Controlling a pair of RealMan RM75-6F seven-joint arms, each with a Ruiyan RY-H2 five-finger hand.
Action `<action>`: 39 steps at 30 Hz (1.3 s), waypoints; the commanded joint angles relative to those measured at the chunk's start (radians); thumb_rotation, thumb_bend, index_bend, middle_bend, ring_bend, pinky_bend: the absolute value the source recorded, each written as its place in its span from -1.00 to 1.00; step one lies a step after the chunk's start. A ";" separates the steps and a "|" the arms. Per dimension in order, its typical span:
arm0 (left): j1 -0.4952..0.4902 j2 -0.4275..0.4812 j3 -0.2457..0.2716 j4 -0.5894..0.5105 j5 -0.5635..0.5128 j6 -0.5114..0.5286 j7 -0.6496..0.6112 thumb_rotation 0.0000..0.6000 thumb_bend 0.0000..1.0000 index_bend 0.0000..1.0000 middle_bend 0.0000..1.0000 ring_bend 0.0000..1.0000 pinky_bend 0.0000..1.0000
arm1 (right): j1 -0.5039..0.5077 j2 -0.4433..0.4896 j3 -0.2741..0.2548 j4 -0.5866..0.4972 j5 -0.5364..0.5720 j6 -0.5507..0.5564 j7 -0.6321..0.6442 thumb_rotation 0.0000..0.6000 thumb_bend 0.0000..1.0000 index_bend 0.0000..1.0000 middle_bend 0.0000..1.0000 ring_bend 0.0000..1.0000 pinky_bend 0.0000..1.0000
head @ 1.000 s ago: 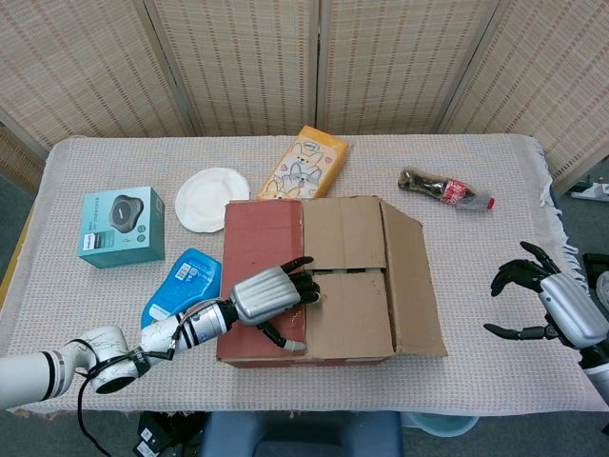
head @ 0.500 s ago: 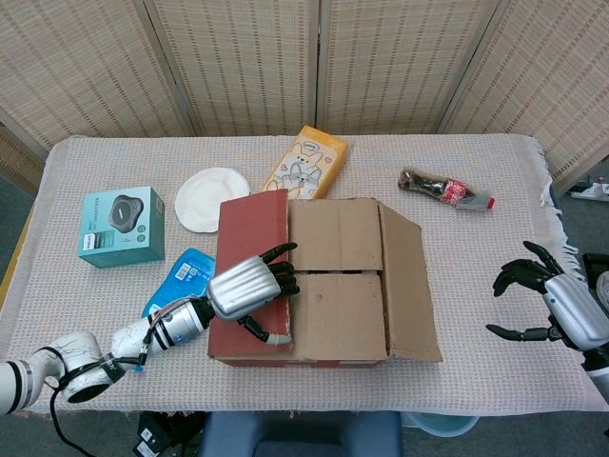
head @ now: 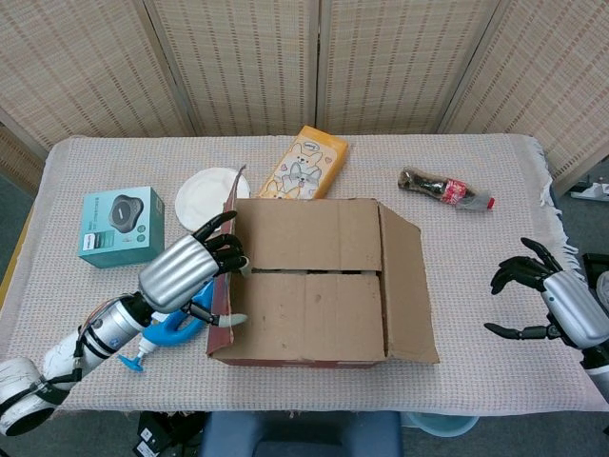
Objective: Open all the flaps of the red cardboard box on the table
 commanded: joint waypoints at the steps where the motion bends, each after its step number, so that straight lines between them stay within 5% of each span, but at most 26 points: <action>1: 0.044 0.036 0.011 -0.022 -0.014 0.032 0.006 -0.46 -0.57 -0.08 -0.03 -0.13 -1.00 | 0.003 0.002 0.002 -0.002 0.001 -0.003 -0.001 0.38 -0.83 -0.02 -0.09 -0.46 -1.00; 15: 0.187 0.124 0.013 -0.030 -0.081 0.141 0.024 -0.46 -0.57 -0.08 -0.03 -0.14 -1.00 | 0.040 0.012 0.010 -0.024 -0.010 -0.051 -0.029 0.45 -0.83 -0.05 -0.20 -0.51 -1.00; 26: 0.208 0.112 0.011 -0.055 -0.169 0.079 0.120 -0.45 -0.56 -0.29 -0.15 -0.19 -1.00 | 0.167 -0.043 0.083 -0.123 0.003 -0.184 -0.236 0.91 -0.83 -0.60 -0.58 -0.64 -1.00; 39: 0.224 0.067 0.022 -0.055 -0.129 0.064 0.169 0.04 -0.56 -0.30 -0.15 -0.19 -1.00 | 0.392 -0.260 0.206 -0.119 0.191 -0.442 -0.574 1.00 -0.83 -0.76 -0.69 -0.70 -1.00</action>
